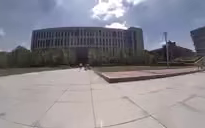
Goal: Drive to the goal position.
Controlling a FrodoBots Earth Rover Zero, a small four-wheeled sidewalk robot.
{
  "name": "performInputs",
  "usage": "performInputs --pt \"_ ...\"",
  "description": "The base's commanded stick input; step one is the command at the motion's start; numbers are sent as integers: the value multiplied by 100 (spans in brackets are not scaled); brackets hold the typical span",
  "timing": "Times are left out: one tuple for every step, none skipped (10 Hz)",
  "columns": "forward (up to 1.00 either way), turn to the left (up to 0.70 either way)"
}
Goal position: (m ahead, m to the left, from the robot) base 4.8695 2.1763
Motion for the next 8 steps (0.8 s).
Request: performInputs --pt "70 0" --pt "70 18" --pt "70 30" --pt "70 22" --pt "70 14" --pt "70 6" --pt "70 0" --pt "70 0"
